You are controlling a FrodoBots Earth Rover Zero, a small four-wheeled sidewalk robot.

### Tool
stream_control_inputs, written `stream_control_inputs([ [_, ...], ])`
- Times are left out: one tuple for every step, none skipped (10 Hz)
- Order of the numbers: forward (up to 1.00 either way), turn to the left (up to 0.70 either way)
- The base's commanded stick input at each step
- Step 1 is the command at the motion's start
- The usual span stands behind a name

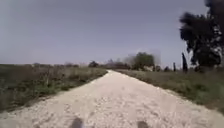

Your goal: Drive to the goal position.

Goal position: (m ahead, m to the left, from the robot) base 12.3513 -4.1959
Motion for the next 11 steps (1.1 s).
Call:
stream_control_inputs([
  [0.7, 0.0],
  [0.7, 0.0],
  [0.7, 0.0],
  [0.7, 0.0],
  [0.7, 0.0],
  [0.7, 0.0],
  [0.7, 0.0],
  [0.7, 0.0],
  [0.7, 0.0],
  [0.7, 0.0],
  [0.7, 0.0],
])
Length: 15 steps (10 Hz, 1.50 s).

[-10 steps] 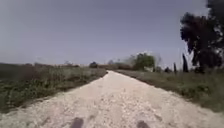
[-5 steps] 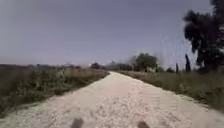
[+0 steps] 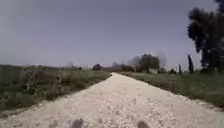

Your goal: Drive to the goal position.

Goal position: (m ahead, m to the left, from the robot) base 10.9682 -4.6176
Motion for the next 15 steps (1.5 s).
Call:
stream_control_inputs([
  [0.7, 0.0],
  [0.7, 0.0],
  [0.7, 0.0],
  [0.7, 0.0],
  [0.7, 0.0],
  [0.7, 0.0],
  [0.7, 0.0],
  [0.7, 0.0],
  [0.7, 0.0],
  [0.7, 0.0],
  [0.7, 0.0],
  [0.7, -0.06],
  [0.7, -0.11],
  [0.7, -0.21],
  [0.7, -0.1],
])
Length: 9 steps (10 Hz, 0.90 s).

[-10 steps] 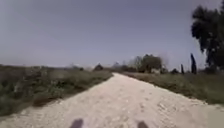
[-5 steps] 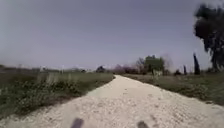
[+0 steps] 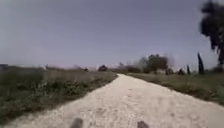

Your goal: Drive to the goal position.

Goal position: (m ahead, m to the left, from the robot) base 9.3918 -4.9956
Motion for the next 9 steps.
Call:
stream_control_inputs([
  [0.7, 0.0],
  [0.7, 0.0],
  [0.7, 0.0],
  [0.7, 0.0],
  [0.7, 0.0],
  [0.7, 0.0],
  [0.7, -0.06],
  [0.7, -0.35],
  [0.7, -0.35],
])
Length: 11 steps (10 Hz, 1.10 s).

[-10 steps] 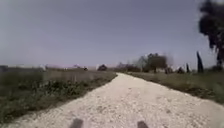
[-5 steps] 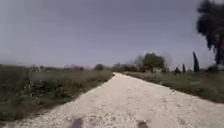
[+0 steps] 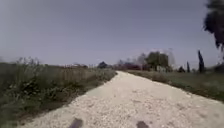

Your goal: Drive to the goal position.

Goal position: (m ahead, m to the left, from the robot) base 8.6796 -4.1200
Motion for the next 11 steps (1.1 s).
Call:
stream_control_inputs([
  [0.68, -0.25],
  [0.65, -0.12],
  [0.63, 0.0],
  [0.63, 0.0],
  [0.63, 0.0],
  [0.63, 0.0],
  [0.63, 0.0],
  [0.63, -0.02],
  [0.63, -0.27],
  [0.63, -0.31],
  [0.63, -0.27],
])
